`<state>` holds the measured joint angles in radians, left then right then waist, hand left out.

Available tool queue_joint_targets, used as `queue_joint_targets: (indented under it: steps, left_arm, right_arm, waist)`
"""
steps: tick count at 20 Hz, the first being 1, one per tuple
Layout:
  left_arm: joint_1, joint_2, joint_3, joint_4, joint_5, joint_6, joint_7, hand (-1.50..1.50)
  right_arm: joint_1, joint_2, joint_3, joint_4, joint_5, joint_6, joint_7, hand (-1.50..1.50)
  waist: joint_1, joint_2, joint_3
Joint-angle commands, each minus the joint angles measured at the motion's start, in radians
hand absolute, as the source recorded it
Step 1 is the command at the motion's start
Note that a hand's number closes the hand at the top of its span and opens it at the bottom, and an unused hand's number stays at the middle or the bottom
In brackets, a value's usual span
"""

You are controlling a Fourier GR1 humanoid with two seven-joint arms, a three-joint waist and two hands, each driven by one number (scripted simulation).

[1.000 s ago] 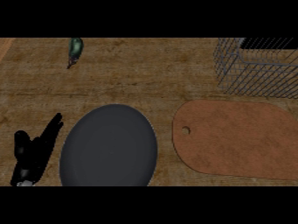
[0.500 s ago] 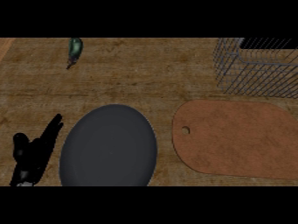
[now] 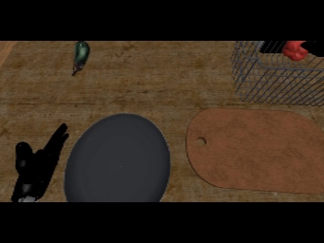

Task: Pick the bell pepper from the cutting board and place it in the basket

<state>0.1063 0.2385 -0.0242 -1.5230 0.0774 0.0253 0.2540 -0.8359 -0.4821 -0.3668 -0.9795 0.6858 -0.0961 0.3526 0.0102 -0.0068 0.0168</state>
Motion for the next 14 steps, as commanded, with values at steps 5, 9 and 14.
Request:
queue_joint_targets:
  steps: [5,9,14]
  left_arm:
    - [0.027,0.002,0.017,0.073,0.017,-0.029,0.044,0.0]
    - [0.035,-0.015,0.025,0.096,0.007,-0.012,0.021,0.0]
    - [0.047,-0.023,0.013,0.079,0.001,-0.014,0.043,0.0]
  right_arm:
    - [-0.012,-0.079,-0.079,0.04,-0.08,-0.007,-0.105,-1.5]
    - [0.012,-0.095,-0.143,-0.015,-0.142,-0.012,-0.068,-1.5]
    - [0.054,-0.185,-0.233,-0.008,-0.188,0.001,-0.041,-1.5]
  waist:
    - [-0.004,0.009,-0.017]
    - [-0.02,0.005,-0.017]
    - [-0.024,0.006,-0.017]
